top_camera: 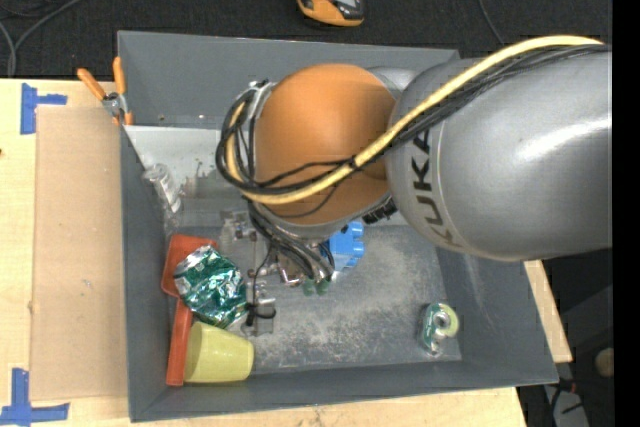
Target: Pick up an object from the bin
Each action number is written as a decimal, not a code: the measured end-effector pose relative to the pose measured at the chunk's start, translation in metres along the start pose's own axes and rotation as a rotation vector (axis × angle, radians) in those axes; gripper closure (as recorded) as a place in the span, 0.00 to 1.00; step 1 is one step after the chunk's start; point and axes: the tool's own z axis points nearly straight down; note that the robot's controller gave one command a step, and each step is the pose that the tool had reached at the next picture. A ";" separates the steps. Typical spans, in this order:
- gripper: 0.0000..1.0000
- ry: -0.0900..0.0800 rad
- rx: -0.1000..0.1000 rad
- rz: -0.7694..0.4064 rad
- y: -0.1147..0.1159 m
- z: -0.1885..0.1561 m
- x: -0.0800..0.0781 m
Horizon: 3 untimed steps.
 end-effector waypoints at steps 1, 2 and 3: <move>0.00 0.013 0.005 0.248 -0.014 0.040 0.008; 0.00 -0.001 0.000 0.244 -0.004 0.052 -0.037; 0.00 0.012 0.003 0.037 -0.026 0.066 -0.018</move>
Offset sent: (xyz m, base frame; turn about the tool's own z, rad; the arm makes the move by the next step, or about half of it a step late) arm 0.0362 0.0022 -0.0506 0.2442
